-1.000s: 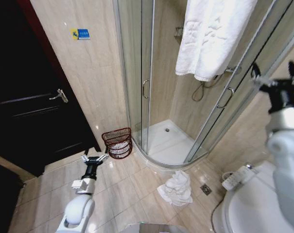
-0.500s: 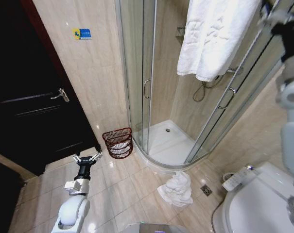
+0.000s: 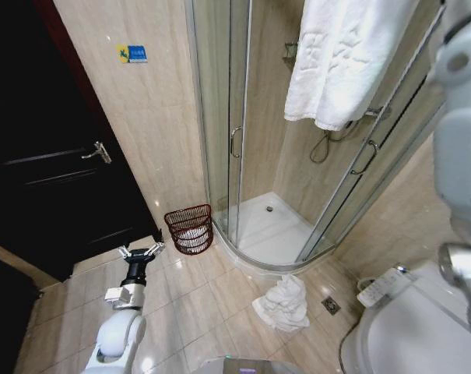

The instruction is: Discard the used towel into the hamper.

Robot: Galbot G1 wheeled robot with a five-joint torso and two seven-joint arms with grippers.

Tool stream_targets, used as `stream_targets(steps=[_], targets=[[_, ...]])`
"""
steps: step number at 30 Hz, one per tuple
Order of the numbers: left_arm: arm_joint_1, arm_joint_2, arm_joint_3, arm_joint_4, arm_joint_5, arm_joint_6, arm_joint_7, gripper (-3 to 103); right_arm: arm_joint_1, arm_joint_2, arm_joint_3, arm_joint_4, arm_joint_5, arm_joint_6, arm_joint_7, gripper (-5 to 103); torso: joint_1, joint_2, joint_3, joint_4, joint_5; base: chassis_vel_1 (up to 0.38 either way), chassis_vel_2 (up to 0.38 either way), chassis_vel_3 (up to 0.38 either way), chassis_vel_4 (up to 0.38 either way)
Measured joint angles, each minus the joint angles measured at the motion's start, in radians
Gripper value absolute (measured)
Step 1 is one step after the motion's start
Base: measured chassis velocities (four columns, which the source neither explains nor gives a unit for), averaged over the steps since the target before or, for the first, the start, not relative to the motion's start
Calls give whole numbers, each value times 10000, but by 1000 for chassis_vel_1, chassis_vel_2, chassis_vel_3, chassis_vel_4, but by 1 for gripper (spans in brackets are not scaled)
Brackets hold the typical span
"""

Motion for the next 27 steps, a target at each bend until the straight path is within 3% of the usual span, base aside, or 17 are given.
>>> stream_targets(steps=[13, 21, 23, 25, 27], targets=[[1, -135, -50, 162, -30, -368, 136, 100, 1208, 1204, -855, -1643, -48, -125, 1140, 102, -1, -8, -2, 6, 2, 0, 0, 0, 0], [35, -113, -326, 267, -128, -584, 282, 100, 1182, 1290, -849, -1787, -159, -196, 1505, 80, -4, -9, -4, 2, 4, 0, 0, 0, 0], [41, -113, -339, 296, -129, -619, 289, 100, 1152, 1290, -837, -1787, -143, -196, 1506, 80, -4, -9, -4, 3, 3, 0, 0, 0, 0], [56, -119, -348, 337, -129, -675, 305, 100, 1114, 1292, -824, -1809, -118, -198, 1503, 68, -3, -10, -4, 3, 3, 0, 0, 0, 0], [57, -121, -348, 353, -129, -692, 309, 100, 1112, 1303, -817, -1826, -112, -198, 1496, 68, -4, -10, -4, 3, 4, 0, 0, 0, 0]])
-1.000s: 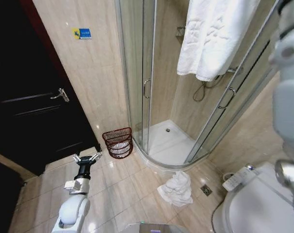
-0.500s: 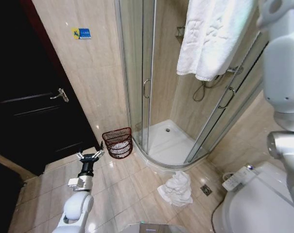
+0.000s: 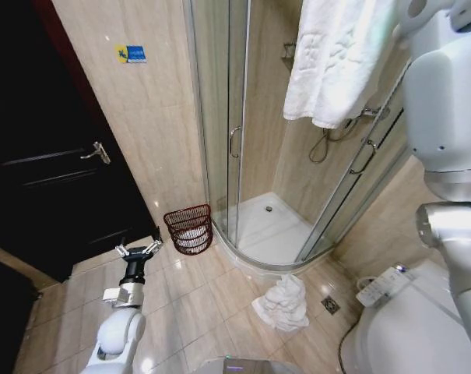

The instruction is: Discard the used towel into the hamper.

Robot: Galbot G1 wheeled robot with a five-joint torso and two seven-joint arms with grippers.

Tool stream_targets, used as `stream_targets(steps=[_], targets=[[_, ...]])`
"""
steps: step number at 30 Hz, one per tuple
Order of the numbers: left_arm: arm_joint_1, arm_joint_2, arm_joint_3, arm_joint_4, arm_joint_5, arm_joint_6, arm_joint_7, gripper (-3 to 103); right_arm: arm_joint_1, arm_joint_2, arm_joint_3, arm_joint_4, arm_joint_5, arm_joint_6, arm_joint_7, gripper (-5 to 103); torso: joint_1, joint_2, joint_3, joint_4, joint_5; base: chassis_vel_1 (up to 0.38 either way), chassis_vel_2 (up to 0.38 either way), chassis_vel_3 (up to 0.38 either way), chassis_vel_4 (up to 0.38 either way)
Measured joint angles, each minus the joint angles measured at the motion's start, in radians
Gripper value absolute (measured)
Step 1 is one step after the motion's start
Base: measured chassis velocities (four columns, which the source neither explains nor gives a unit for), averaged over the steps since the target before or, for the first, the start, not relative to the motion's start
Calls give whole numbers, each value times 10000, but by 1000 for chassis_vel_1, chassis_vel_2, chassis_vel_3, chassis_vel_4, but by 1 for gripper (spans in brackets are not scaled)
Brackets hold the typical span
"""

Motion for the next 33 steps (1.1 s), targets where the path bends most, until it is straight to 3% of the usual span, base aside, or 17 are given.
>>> stream_targets(steps=[8, 12, 20, 24, 33], targets=[[-97, 52, -14, 87, 1, -34, 16, 100, 84, 170, 47, -253, -10, -10, -117, 40, -1, -2, -1, 0, -1, 0, 0, 0, 0], [-110, 59, -30, 112, 1, -74, 16, 100, 53, 209, 70, -249, -15, -26, -125, 36, -1, -2, -2, 1, -2, 0, 0, 0, 0], [-50, 54, -210, 252, -16, -327, 171, 100, -785, 51, 186, 419, 55, -147, -32, 8, -2, -2, -2, 1, -3, 0, 0, 0, 0], [-13, 52, -249, 331, -21, -417, 216, 100, -1158, -49, 251, 703, 167, -204, 26, 3, -4, -1, -4, -1, -4, 0, 0, 0, 0], [-18, 79, -321, 468, -57, -549, 294, 100, -1944, -209, 354, 1344, 257, -259, 134, 3, -3, -3, -4, 1, -4, 0, 0, 0, 0]])
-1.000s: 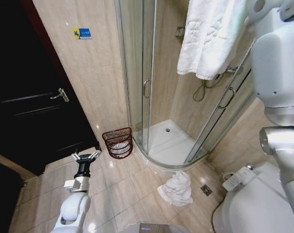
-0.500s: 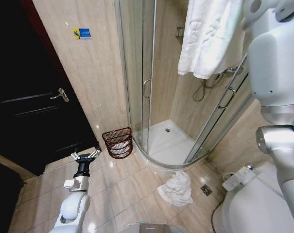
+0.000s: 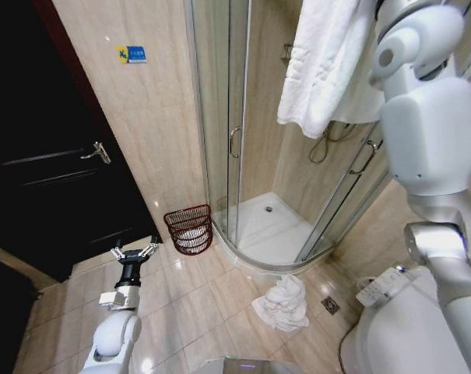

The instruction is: Discard the used towel into the hamper.

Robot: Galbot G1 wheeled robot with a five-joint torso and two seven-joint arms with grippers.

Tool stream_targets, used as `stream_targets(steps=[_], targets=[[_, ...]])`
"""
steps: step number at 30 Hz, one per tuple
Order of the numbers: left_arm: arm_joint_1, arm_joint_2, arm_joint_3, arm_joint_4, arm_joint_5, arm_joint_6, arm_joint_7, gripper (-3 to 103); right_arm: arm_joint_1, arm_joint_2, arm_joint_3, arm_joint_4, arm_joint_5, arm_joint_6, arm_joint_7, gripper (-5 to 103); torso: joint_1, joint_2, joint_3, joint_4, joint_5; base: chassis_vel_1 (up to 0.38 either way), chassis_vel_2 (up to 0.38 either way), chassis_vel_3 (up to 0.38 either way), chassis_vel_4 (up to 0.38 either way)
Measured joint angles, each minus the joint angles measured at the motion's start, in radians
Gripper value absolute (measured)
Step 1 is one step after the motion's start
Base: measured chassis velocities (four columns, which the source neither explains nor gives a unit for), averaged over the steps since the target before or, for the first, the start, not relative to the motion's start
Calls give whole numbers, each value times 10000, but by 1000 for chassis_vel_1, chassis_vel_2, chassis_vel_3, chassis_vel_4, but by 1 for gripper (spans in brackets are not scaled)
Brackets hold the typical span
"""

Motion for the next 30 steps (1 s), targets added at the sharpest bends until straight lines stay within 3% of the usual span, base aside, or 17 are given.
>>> stream_targets(steps=[12, 20, 23, 30], targets=[[19, 38, -66, 224, -114, -173, 123, 100, -1805, -372, 278, 1013, 194, -70, 272, 3, 2, 0, 2, 0, 1, 0, 0, 0, 0], [-18, -18, -64, 294, -193, -242, 119, 100, -4501, -1002, 1067, 2591, 448, -139, 467, 3, 3, -2, 2, 0, 5, 0, 0, 0, 0], [-10, -46, -54, 302, -198, -242, 113, 100, -6226, -1292, 1652, 3607, 1147, -189, 547, 3, 3, -1, 1, -3, 3, 0, 0, 0, 0], [59, -52, -15, 237, -172, -216, 108, 100, -8848, -973, 2416, 4679, 1475, -238, 839, 3, 3, -3, 4, 0, 10, 0, 0, 0, 0]])
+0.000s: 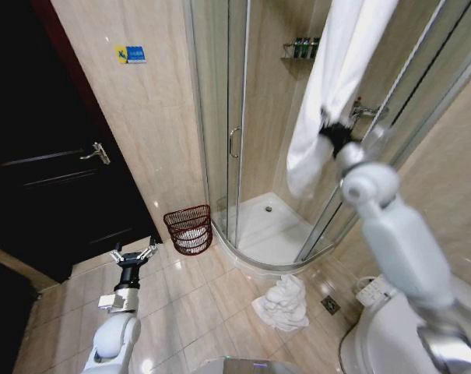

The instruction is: Discard the used towel into the hamper.

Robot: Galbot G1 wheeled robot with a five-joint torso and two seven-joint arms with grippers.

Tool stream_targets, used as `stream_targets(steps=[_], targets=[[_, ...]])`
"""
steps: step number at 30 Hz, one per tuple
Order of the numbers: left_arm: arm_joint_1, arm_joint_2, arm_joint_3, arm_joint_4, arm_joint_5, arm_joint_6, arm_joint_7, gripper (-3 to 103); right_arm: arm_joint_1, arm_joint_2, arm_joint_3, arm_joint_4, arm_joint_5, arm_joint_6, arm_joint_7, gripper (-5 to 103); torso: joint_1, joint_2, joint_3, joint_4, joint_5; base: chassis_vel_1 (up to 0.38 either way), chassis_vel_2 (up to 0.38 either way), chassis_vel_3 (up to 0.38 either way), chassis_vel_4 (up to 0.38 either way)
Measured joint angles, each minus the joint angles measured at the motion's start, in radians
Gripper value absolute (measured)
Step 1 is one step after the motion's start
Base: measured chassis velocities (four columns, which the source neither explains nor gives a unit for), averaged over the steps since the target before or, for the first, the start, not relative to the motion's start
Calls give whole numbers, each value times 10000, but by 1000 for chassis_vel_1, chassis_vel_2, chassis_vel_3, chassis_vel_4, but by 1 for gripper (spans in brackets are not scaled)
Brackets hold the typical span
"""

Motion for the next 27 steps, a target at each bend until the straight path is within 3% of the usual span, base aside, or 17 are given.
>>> stream_targets(steps=[7, 13, 20, 27], targets=[[44, 38, -8, -98, 15, 15, -4, 100, -2267, 813, 1220, 662, -386, 45, -35, 3, -1, 1, -2, 0, -5, 0, 0, 0, 0], [205, 17, 183, -106, 197, -69, -6, 100, -4311, 1576, 2082, 1207, -1360, 236, -628, 3, -2, 1, -2, -1, -5, 0, 0, 0, 0], [190, 8, 559, -217, 416, -61, -28, 100, -5792, 2304, 2474, 1581, -2318, 650, -1290, 3, -2, 1, -3, -1, -7, 0, 0, 0, 0], [102, -2, 802, -200, 510, -49, -36, 100, -6760, 2784, 2464, 1805, -2964, 957, -1411, 3, -2, 1, -3, -2, -8, 0, 0, 0, 0]])
